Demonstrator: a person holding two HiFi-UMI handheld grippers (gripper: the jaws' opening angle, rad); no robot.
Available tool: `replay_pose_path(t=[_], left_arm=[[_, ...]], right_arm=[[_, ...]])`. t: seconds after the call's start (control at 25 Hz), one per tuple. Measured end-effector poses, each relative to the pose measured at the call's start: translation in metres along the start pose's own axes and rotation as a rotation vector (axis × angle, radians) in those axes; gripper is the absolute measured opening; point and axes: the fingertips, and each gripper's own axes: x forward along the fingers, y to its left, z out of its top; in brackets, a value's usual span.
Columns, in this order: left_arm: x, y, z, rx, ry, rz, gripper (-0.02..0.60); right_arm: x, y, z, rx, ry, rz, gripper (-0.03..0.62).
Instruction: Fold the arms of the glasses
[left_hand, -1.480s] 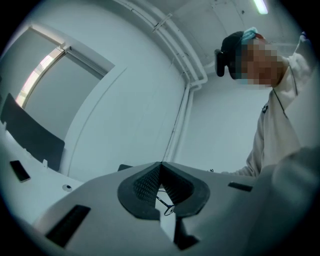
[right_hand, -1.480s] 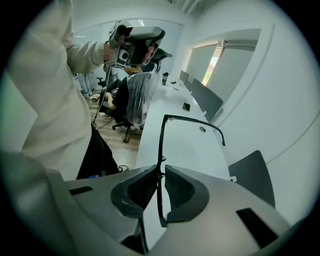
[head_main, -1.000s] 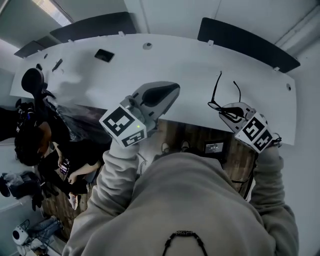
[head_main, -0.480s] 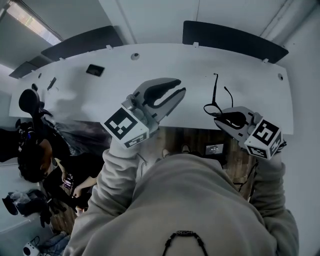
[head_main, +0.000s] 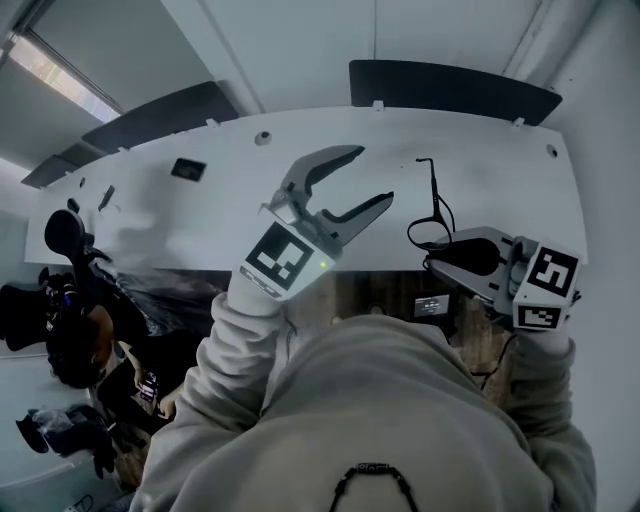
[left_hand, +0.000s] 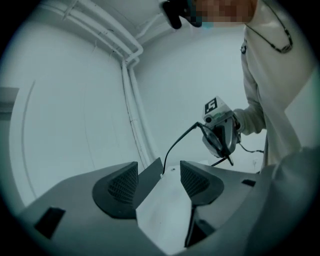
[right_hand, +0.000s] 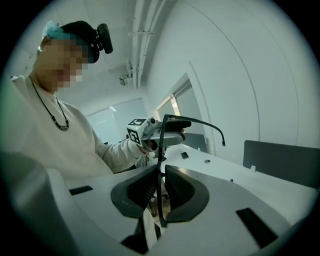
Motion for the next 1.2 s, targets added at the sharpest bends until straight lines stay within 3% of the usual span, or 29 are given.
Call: replay_pose_path(t=[0.2, 0.56, 0.64, 0.92, 1.2], left_arm=[[0.023, -0.012, 0.014, 0.12, 0.01, -0.025, 0.245], [0.056, -0.021, 0.022, 0.188, 0.025, -0.011, 0.218], [0.059, -0.021, 0.026, 0.194, 0.008, -0.003, 0.151], [0.06, -0.017, 0.036, 0.192, -0.026, 0.029, 0.038], [0.059, -0.021, 0.035, 0.153, -0.042, 0.004, 0.028]], right_arm=[[-0.002, 0.01, 0.006, 0.011, -0.009, 0.022, 0.06], [-0.005, 0.023, 0.023, 0.005, -0.042, 0.053, 0.06], [-0.006, 0.024, 0.023, 0.007, -0.04, 0.054, 0.06], [-0.007, 0.026, 0.026, 0.006, -0.048, 0.059, 0.06], [-0.007, 0.027, 0.03, -0.02, -0.061, 0.047, 0.06]])
